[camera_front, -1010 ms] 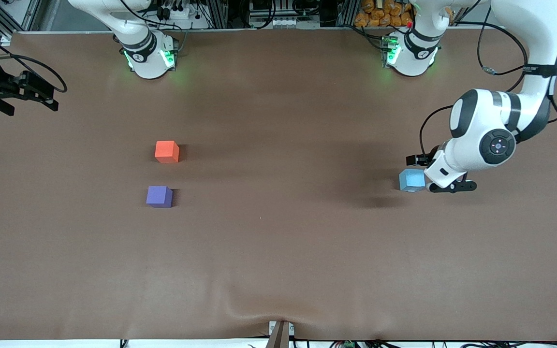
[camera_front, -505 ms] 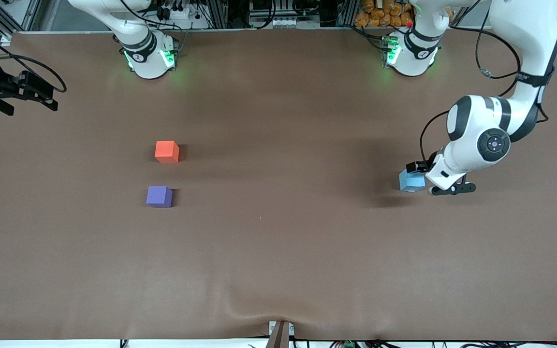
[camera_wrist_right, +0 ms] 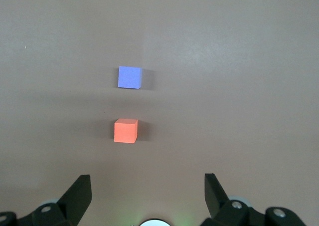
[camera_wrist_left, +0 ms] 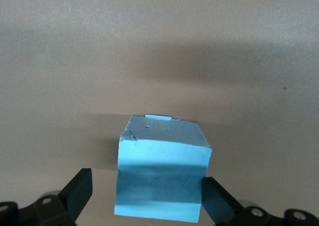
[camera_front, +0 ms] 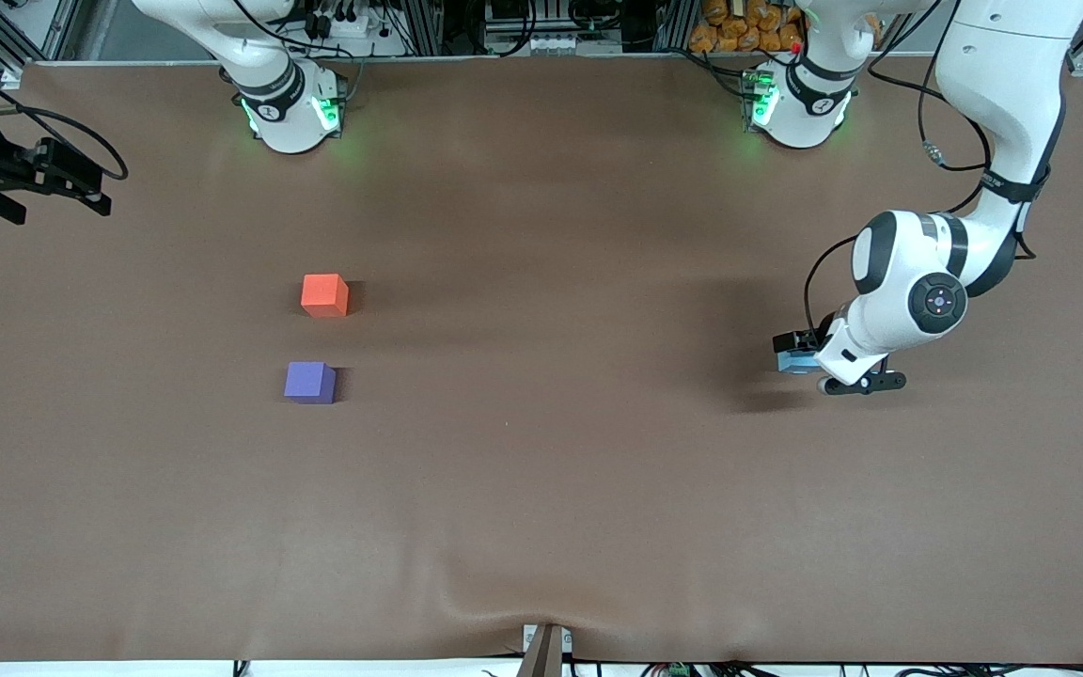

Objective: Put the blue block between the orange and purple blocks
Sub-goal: 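Close the left gripper on the light blue cube and lift it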

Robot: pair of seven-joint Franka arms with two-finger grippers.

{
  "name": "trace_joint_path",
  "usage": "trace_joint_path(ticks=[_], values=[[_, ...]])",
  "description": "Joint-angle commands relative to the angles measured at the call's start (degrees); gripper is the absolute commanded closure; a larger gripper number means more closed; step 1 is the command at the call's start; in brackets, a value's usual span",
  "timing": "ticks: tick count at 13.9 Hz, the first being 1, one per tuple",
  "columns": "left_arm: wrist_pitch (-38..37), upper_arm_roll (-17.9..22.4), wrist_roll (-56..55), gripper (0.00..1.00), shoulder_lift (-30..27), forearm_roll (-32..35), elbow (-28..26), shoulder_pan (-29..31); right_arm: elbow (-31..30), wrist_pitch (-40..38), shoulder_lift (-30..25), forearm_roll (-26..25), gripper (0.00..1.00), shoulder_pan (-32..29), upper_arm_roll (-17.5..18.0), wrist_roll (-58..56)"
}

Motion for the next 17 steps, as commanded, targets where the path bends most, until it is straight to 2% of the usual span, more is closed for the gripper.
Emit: trace_joint_path(ticks=[1,4,7,9,11,12,13,14,15,17], values=[[-1.09,-0.17,-0.92,0.00,-1.64,-0.35,0.54,-0.23,-0.27,-0.35,-0.37,0.97,0.00,-1.43,0.73,0.15],[-4.27,-0.09,-0.13,0.00,-2.80,-0.27,0.63,-0.14,-0.27,-0.35,-0.37,0.97,0.00,-1.51,0.73,0.15],[-3.31,-0.09,0.48,0.00,0.45,0.78,0.89,-0.50,-0.27,-0.35,-0.37,0.97,0.00,-1.51,0.73,0.15],[-2.77,-0.09,1.45,0.00,3.34,3.85,2.99,-0.58,-0.27,-0.35,-0.37,0.97,0.00,-1.51,0.73,0.15],[-2.77,-0.17,1.45,0.00,5.20,4.04,4.49,-0.76,-0.27,-0.35,-0.37,0.97,0.00,-1.52,0.73,0.15],[-2.86,-0.17,1.45,0.18,5.03,4.04,4.32,-0.67,-0.27,-0.35,-0.37,0.97,0.00,-1.51,0.73,0.15],[-3.03,-0.17,1.45,0.61,4.77,4.04,4.06,-0.67,-0.27,-0.35,-0.37,0.97,0.00,-1.60,0.73,0.15],[-3.12,-0.17,1.36,0.89,4.76,4.04,4.23,-0.59,-0.27,-0.35,-0.37,0.97,0.00,-1.60,0.73,0.24],[-3.12,-0.17,1.10,1.00,4.59,4.04,4.49,-0.67,-0.27,-0.35,-0.37,0.97,0.00,-1.52,0.73,0.24],[-3.30,-1.22,0.67,1.00,2.84,3.95,5.02,-0.59,-0.27,-0.35,-0.37,0.97,0.00,-1.60,0.73,0.24]])
